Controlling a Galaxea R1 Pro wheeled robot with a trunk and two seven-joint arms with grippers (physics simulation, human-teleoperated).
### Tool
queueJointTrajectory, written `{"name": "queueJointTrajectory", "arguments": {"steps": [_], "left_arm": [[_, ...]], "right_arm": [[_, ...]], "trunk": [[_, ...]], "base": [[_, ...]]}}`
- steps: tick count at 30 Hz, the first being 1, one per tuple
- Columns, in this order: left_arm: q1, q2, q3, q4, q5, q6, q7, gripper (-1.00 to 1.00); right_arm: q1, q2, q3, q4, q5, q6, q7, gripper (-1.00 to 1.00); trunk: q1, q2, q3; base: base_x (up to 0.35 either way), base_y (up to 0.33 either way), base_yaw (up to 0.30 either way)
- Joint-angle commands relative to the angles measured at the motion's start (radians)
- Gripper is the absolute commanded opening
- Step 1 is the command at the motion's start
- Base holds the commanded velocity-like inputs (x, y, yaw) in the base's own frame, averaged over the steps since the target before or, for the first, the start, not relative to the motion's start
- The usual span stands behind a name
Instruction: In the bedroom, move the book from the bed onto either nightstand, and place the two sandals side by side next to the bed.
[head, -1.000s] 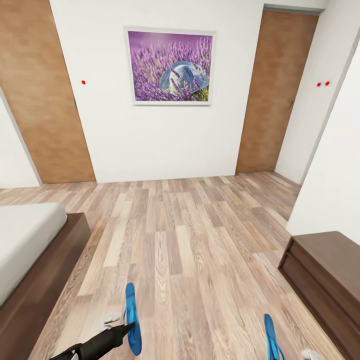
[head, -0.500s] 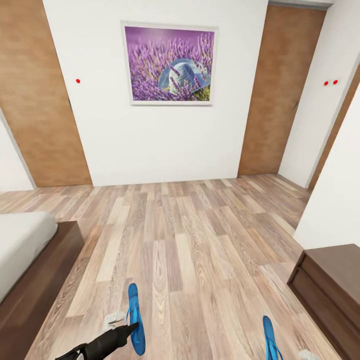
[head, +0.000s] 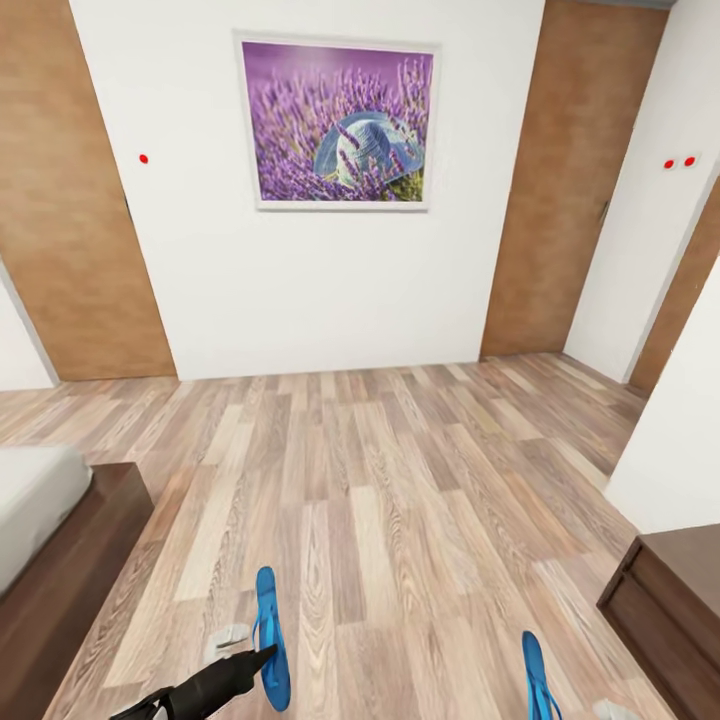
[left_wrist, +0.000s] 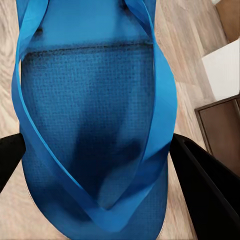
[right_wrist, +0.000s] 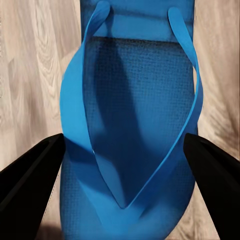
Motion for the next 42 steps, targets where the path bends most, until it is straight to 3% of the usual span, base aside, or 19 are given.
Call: {"name": "queueJointTrajectory", "arguments": {"steps": [1,14,34,37,40,42], "left_arm": [[-0.001,0.0,0.002,0.0,0.007,0.007,-0.004,-1.0],[-0.001,0.0,0.002,0.001,0.009,0.007,-0.004,-1.0],[0.0,0.0,0.001,0.001,0.007,0.007,0.001,-1.0],[0.0,-0.001,-0.024,0.0,0.005,-0.003,0.074,-1.0],[-0.001,0.0,-0.098,0.0,0.006,-0.053,0.189,-1.0],[-0.001,0.002,-0.13,0.001,0.007,-0.068,0.22,-1.0]], "right_arm": [[0.0,0.0,0.006,-0.001,-0.011,0.006,0.003,-1.0],[0.0,0.0,0.006,-0.002,-0.012,0.006,0.003,-1.0],[0.0,0.0,0.006,-0.001,-0.011,0.006,0.002,-1.0],[0.0,0.0,0.006,-0.002,-0.012,0.006,0.002,-1.0],[0.0,-0.001,0.004,-0.003,-0.015,0.011,0.005,-1.0],[0.0,-0.001,0.002,-0.004,-0.014,0.012,0.004,-1.0]], "trunk": [[0.0,0.0,-0.001],[0.0,0.0,-0.001],[0.0,0.0,-0.001],[0.0,0.0,-0.001],[0.0,0.0,-0.001],[0.0,0.0,-0.001]], "base": [[0.325,0.0,0.0],[0.29,0.005,0.206],[0.311,0.038,0.01],[0.328,0.0,0.0],[0.328,0.0,0.0],[0.328,0.0,0.0]]}}
